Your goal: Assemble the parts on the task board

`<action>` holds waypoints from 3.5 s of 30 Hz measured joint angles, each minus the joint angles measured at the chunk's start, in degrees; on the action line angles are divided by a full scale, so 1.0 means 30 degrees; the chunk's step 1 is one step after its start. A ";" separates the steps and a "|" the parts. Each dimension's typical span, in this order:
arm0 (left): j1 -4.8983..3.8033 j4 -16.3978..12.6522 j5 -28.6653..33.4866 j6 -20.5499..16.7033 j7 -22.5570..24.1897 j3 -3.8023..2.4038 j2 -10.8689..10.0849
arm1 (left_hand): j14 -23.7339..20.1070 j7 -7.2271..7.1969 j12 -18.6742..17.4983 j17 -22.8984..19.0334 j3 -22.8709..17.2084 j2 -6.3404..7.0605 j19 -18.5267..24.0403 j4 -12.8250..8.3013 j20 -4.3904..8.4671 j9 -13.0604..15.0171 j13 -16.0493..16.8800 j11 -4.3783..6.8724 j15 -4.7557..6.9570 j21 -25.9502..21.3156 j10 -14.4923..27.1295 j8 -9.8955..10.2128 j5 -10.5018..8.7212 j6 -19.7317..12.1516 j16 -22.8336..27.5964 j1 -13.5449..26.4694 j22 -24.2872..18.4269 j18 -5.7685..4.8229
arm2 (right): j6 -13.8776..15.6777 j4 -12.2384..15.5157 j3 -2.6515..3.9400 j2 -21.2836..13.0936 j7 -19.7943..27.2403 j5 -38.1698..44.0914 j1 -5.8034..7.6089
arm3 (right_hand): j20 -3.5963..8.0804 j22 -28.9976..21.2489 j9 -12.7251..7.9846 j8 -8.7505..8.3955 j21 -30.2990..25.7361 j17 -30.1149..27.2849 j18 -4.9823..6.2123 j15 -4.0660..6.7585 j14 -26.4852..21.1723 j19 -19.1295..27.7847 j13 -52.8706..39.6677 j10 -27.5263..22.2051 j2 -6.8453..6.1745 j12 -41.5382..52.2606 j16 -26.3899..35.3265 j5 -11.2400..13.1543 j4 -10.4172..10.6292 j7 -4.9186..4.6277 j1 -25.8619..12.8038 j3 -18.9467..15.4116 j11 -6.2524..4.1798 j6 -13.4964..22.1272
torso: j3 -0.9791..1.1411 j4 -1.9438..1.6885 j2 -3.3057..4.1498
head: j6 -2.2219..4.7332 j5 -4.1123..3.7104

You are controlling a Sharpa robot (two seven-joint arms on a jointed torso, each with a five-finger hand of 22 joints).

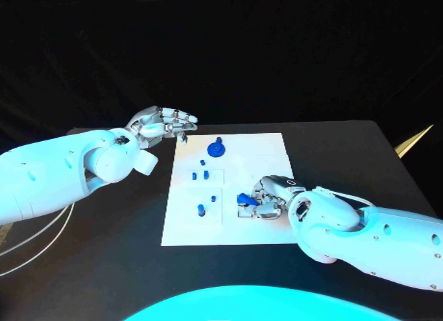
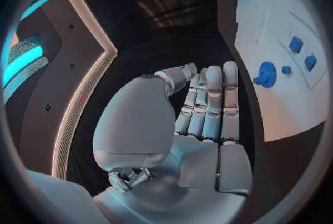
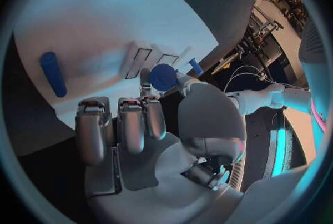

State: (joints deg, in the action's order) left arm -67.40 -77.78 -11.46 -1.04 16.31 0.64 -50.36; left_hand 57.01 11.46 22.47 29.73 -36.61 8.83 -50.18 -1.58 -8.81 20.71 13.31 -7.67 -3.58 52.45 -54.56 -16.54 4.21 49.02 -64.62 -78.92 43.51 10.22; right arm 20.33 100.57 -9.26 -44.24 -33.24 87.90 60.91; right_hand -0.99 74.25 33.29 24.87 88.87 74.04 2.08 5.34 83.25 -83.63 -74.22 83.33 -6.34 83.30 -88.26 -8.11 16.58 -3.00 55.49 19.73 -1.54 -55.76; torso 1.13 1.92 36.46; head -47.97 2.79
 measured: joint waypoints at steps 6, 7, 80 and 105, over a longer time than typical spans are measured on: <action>0.0000 0.0006 0.0000 0.0006 -0.0012 0.0001 0.0000 | 0.0000 0.0000 0.0000 0.0000 0.0000 0.0000 0.0000 0.0000 0.0000 -0.0003 0.0000 0.0000 0.0000 0.0000 0.0000 0.0000 0.0000 0.0000 0.0000 0.0000 -0.0001 0.0000 | 0.0080 0.0061 0.0000 -0.0010 -0.0081 0.0146 -0.0004 | 0.0061 0.0000 -0.0071 0.0131 0.0000 0.0000 -0.0002 0.0001 0.0001 -0.0057 0.0000 0.0001 0.0043 0.0000 -0.0001 0.0000 -0.0010 0.0016 -0.0558 0.0670 -0.0001 -0.0016 | 0.0007 0.0000 0.0000 | -0.0018 -0.0033; 0.0000 0.0007 0.0000 0.0006 -0.0013 0.0001 0.0000 | 0.0000 0.0000 0.0000 0.0000 0.0000 0.0000 0.0000 -0.0001 0.0000 -0.0003 0.0000 0.0000 0.0000 0.0000 0.0000 0.0000 0.0000 0.0000 0.0001 0.0000 -0.0001 -0.0001 | 0.0081 0.0065 0.0000 -0.0011 -0.0097 0.0174 -0.0005 | 0.0061 -0.0001 -0.0155 0.0132 0.0000 0.0000 -0.0002 0.0002 0.0002 -0.0057 0.0000 0.0001 0.0043 0.0000 -0.0001 0.0004 -0.0073 0.0019 -0.0559 0.0768 -0.0001 -0.0014 | 0.0007 0.0000 0.0000 | -0.0020 -0.0035; 0.0000 0.0093 -0.0002 0.0009 -0.0166 0.0016 -0.0012 | 0.0000 0.0001 0.0000 0.0000 -0.0001 -0.0001 -0.0001 0.0001 0.0000 -0.0009 0.0000 -0.0001 0.0000 -0.0218 0.0002 -0.0004 0.0000 -0.0003 0.0211 0.0001 -0.0025 0.0000 | 0.0075 0.0793 0.0036 -0.0566 -0.0106 0.0783 -0.0009 | 0.0061 0.0000 -0.0377 0.2284 0.0000 0.0000 -0.0003 0.0066 0.0062 -0.0057 0.0000 0.0068 -0.0752 -0.0003 -0.0003 0.1497 -0.0203 0.0460 -0.3908 0.1777 -0.0070 -0.1213 | 0.0011 0.0013 -0.0009 | -0.0005 -0.0110; 0.0001 0.0098 -0.0002 0.0001 -0.0175 0.0067 -0.0117 | 0.0000 0.0000 0.0001 0.0000 -0.0001 -0.0001 -0.0001 0.0002 -0.0001 -0.0014 0.0000 -0.0001 0.0000 -0.0219 0.0002 -0.0120 0.0000 -0.0006 0.0211 0.0002 -0.0107 -0.0002 | -0.0262 0.1855 0.0062 -0.2187 0.1236 -0.0827 0.0020 | 0.0060 0.0000 -0.0780 0.2287 0.0000 -0.0001 -0.0005 0.0063 0.0064 -0.0058 -0.0001 0.0068 -0.1254 -0.0005 -0.0002 0.1494 -0.0933 0.0412 -0.0438 0.1070 -0.0069 -0.1156 | 0.0016 0.0011 0.0000 | -0.0038 -0.0060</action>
State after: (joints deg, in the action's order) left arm -67.40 -77.48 -11.47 -1.04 15.79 0.84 -50.71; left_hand 57.01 11.46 22.47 29.73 -36.61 8.83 -50.18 -1.57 -8.81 20.67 13.31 -7.67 -3.58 51.79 -54.56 -16.90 4.21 49.00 -63.99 -78.91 43.19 10.22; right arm 19.54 106.14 -9.08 -50.81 -29.54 85.42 60.97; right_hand -0.81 74.25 30.95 31.74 88.87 74.04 2.06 5.53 83.44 -83.80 -74.23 83.53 -10.10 83.29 -88.27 -3.63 13.78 -1.77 54.17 22.94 -1.75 -59.23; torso 1.18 1.95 36.46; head -48.09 2.60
